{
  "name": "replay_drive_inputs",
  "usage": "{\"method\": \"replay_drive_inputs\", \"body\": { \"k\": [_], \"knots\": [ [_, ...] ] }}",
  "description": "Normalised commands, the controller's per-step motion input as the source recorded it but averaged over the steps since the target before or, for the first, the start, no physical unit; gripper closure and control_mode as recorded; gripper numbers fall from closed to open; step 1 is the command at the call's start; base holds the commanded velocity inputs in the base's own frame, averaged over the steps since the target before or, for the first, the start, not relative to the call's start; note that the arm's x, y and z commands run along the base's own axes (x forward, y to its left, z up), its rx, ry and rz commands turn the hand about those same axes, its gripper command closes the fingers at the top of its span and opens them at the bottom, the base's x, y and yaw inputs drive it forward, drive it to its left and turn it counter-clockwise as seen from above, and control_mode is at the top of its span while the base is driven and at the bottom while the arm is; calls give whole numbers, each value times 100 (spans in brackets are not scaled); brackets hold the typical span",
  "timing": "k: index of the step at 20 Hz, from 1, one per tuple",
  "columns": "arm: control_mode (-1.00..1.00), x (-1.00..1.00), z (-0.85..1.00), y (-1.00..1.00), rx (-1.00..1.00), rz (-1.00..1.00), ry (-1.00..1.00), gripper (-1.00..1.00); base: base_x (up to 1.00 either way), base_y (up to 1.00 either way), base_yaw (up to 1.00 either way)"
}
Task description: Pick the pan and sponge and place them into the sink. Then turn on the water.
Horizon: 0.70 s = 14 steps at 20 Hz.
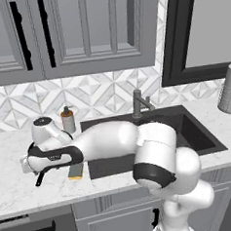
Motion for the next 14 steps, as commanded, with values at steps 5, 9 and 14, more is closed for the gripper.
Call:
{"method": "replay_drive_inputs", "body": {
  "k": [5,9,14],
  "knots": [
    [-100,13,-19,9,0,0,0,-100,0,0,0],
    [-100,1,-27,17,0,0,0,-100,0,0,0],
    [-100,0,-41,22,0,0,0,-100,0,0,0]
  ]
}}
